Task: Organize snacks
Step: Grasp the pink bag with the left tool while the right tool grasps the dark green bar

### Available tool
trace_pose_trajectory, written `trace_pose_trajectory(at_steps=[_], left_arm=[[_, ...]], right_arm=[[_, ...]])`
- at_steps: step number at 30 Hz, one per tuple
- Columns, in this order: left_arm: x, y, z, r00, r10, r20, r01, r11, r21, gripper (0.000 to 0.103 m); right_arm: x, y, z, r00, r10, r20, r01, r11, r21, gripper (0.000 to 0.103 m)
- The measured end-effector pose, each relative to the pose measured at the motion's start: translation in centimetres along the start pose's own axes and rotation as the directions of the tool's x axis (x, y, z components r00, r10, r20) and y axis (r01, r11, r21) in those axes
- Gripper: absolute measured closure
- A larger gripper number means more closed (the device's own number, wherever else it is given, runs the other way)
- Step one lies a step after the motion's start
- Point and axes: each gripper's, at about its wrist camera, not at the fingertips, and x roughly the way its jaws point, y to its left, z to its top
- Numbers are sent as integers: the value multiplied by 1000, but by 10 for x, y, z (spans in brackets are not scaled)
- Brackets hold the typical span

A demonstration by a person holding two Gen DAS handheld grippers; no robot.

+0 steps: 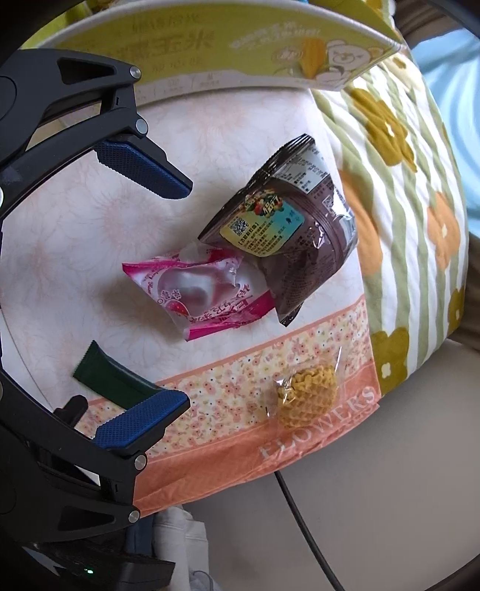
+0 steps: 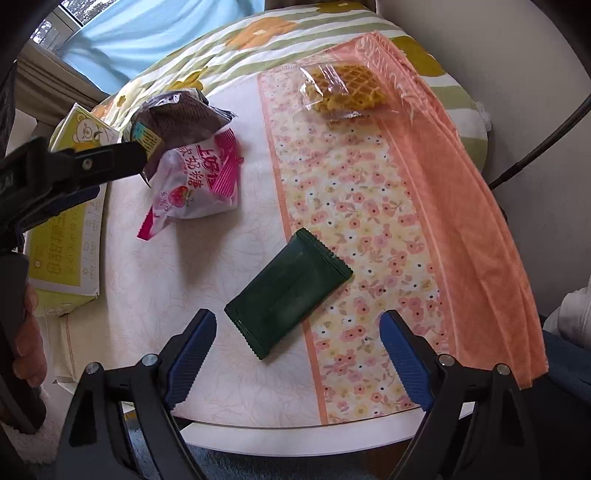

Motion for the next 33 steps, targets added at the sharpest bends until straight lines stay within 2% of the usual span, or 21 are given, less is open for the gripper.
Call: trace_pose_trajectory(at_steps=[6, 9, 14, 16, 17, 20, 23, 33], left_arm=[[35, -5, 1, 1000, 17, -25, -16, 999, 41, 6], [46, -5, 2, 999, 21, -27, -19, 998, 65, 7], [59, -1, 3, 999, 4, -37, 0, 996, 88, 10], [64, 2, 5, 999, -4, -40, 7, 996, 89, 17], [66, 3, 5, 999, -5, -44, 9, 996, 89, 28], [70, 6, 5, 999, -10, -45, 14, 995, 95, 36], [70, 7, 4, 999, -23, -39, 27, 994, 110, 40], [59, 13, -10, 998, -37, -57, 44, 990, 136, 51]], right_arm=[[11, 6, -12, 998, -58, 38, 55, 997, 55, 15], [15, 16, -17, 996, -62, 63, 57, 995, 76, 15], [24, 27, -18, 991, -98, 89, 87, 989, 116, 15], [25, 29, -17, 988, -114, 101, 101, 986, 130, 15], [26, 29, -18, 987, -118, 105, 104, 985, 137, 16], [28, 33, -16, 984, -136, 119, 117, 981, 153, 21], [33, 34, -14, 983, -142, 120, 120, 978, 172, 29], [47, 38, -7, 971, -190, 145, 160, 968, 195, 33]])
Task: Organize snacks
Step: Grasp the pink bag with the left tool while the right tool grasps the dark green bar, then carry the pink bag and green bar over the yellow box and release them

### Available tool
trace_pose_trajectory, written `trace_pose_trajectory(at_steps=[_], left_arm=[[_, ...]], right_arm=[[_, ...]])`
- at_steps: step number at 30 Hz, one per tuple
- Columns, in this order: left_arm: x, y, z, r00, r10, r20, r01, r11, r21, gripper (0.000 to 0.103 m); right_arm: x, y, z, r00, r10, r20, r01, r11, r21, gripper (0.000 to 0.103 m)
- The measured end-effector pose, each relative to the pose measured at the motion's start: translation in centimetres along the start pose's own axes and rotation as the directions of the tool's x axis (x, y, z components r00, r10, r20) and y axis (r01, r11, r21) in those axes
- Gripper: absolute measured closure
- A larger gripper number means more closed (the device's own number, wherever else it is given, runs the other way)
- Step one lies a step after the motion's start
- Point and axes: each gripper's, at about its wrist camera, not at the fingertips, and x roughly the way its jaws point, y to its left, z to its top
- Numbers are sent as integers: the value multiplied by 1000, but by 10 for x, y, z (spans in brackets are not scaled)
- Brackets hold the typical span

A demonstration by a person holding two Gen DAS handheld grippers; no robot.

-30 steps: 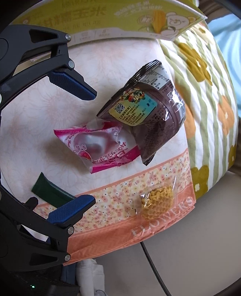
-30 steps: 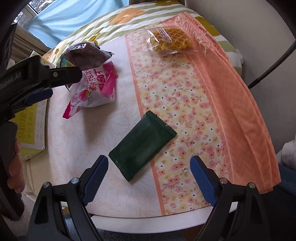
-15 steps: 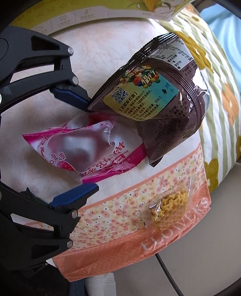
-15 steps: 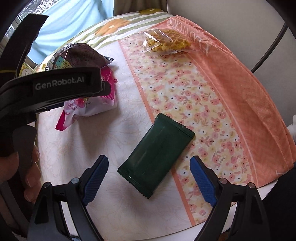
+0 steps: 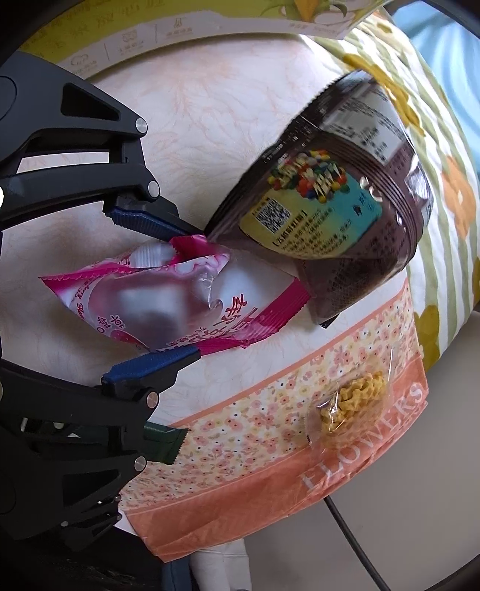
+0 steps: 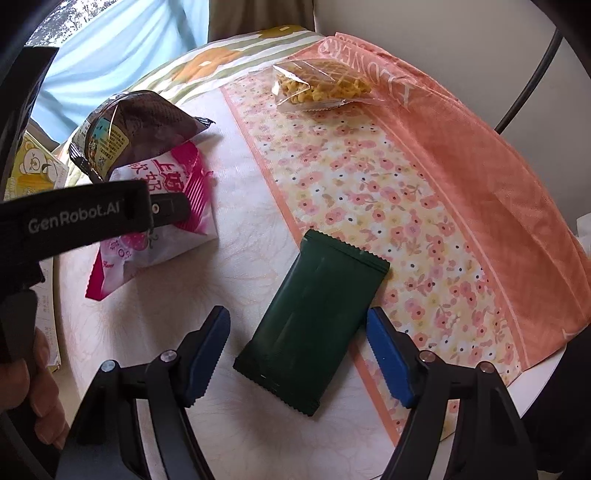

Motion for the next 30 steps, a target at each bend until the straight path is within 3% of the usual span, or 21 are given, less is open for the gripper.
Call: trace_pose_trajectory(at_steps=[5, 8, 15, 23, 30], left_arm=[[-6, 4, -12, 1000, 9, -18, -9, 1000, 2, 51], [-8, 6, -17, 1000, 10, -22, -11, 1000, -4, 51], [-16, 4, -21, 1000, 17, -13, -17, 1000, -14, 52], [-40, -3, -26, 1000, 9, 19, -8, 999, -38, 53], [-87, -10, -26, 993, 3, 116, 9, 995, -103, 53]], right_arm=[[1, 1, 0, 999, -38, 34, 39, 999, -20, 50], [2, -1, 0, 998, -40, 40, 41, 999, -30, 54], [-4, -16, 1, 999, 15, 34, -14, 1000, -23, 57], [-29, -22, 11, 995, 42, 96, -37, 998, -55, 57], [-69, -23, 34, 983, 100, 152, -78, 987, -142, 57]])
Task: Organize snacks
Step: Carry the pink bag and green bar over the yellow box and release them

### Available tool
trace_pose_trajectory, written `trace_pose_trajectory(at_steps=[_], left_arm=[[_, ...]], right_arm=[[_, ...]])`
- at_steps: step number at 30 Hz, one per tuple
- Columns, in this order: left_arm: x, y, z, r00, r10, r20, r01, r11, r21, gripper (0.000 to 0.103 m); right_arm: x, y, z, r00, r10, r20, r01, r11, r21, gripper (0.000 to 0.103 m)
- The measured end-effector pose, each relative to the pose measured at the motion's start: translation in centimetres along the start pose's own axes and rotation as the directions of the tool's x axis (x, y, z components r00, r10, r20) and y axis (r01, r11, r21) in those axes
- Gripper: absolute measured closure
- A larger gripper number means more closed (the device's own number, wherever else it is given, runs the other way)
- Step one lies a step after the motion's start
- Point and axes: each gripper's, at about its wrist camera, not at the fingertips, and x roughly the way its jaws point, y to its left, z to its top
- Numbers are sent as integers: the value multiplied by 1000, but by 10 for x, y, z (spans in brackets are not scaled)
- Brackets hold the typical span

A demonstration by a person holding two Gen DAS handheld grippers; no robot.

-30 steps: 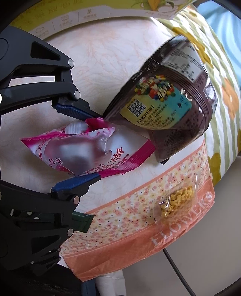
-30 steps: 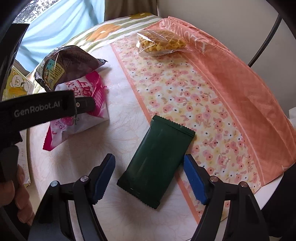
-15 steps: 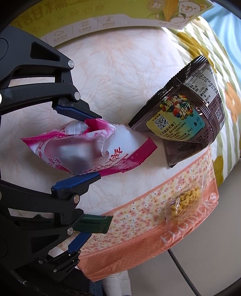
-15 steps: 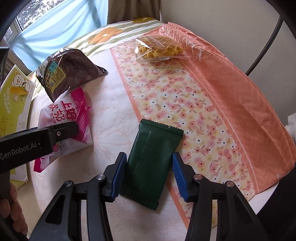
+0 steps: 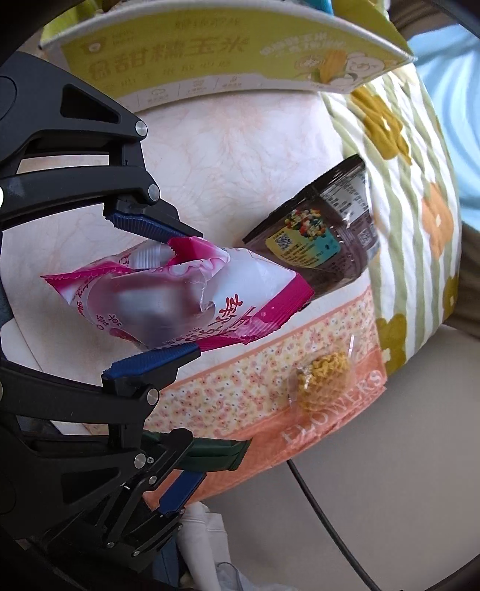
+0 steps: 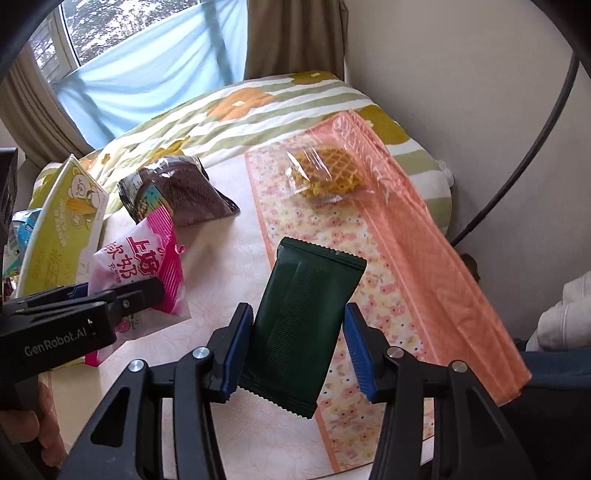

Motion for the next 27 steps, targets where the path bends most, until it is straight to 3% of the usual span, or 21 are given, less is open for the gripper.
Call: trace_pose_trajectory(at_steps=[6, 15, 22, 27], left_arm=[[-62, 18, 14, 988, 35, 149, -20, 995, -100, 53], [-161, 99, 32, 933, 170, 318, -97, 968, -230, 53], [-198, 191, 38, 915, 240, 324, -132, 937, -323, 53], [-197, 253, 33, 927, 255, 277, -146, 922, -359, 53]], right_arm=[[-32, 17, 36, 992, 114, 60, -106, 987, -122, 57], [-70, 100, 94, 945, 311, 104, -265, 911, -316, 57], [-74, 193, 119, 910, 406, 89, -338, 848, -407, 57], [-57, 262, 130, 895, 444, 43, -386, 820, -423, 57]])
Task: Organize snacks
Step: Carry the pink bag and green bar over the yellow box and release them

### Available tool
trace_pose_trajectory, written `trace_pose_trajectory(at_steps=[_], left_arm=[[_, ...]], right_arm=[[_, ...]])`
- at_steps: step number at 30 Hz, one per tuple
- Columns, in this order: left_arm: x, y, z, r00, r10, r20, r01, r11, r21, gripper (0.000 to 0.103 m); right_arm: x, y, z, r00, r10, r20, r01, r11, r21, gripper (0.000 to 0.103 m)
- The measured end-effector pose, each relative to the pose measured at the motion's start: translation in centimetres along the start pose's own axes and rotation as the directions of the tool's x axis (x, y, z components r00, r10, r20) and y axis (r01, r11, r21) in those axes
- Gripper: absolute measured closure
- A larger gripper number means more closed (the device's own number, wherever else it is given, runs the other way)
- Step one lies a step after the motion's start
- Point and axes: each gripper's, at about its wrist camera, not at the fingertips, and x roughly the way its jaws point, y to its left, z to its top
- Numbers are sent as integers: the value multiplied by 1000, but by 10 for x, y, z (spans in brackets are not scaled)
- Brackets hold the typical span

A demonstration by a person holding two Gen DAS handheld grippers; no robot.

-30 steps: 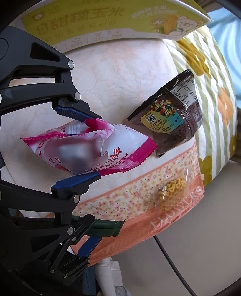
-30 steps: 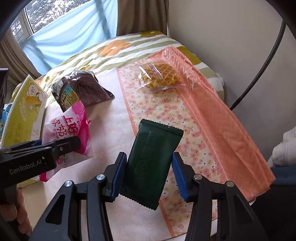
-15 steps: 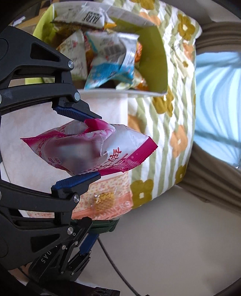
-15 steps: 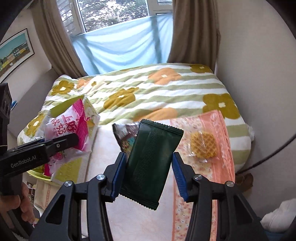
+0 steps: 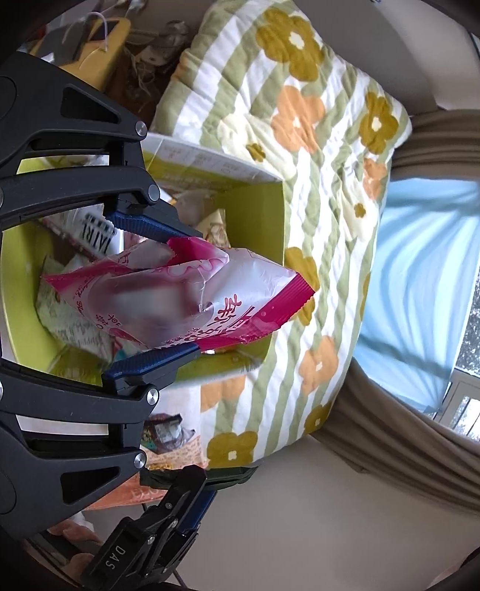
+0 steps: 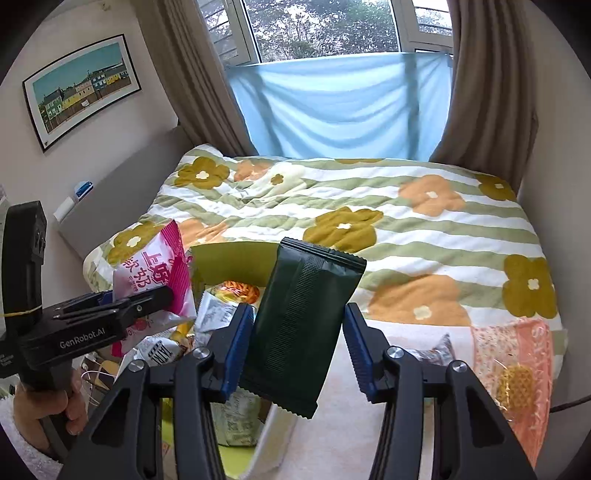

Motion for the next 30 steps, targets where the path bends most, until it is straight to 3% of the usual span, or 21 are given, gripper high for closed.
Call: trace_pose_trajectory(at_steps=[10, 13, 15, 30], left_arm=[[55, 72, 16, 990, -10, -144, 10, 1000, -6, 52], [65, 81, 15, 981, -61, -186, 58, 998, -23, 27], [62, 85, 12, 985, -55, -166, 50, 998, -33, 3], [45, 78, -14, 985, 45, -169, -43, 999, 20, 1]], right_arm=[[63, 47, 17, 998, -21, -64, 24, 999, 40, 57], [74, 50, 18, 996, -31, -88, 35, 998, 44, 57], [80, 52, 19, 994, -38, -101, 43, 998, 44, 57], [109, 45, 26, 985, -10, -173, 11, 1000, 5, 57]])
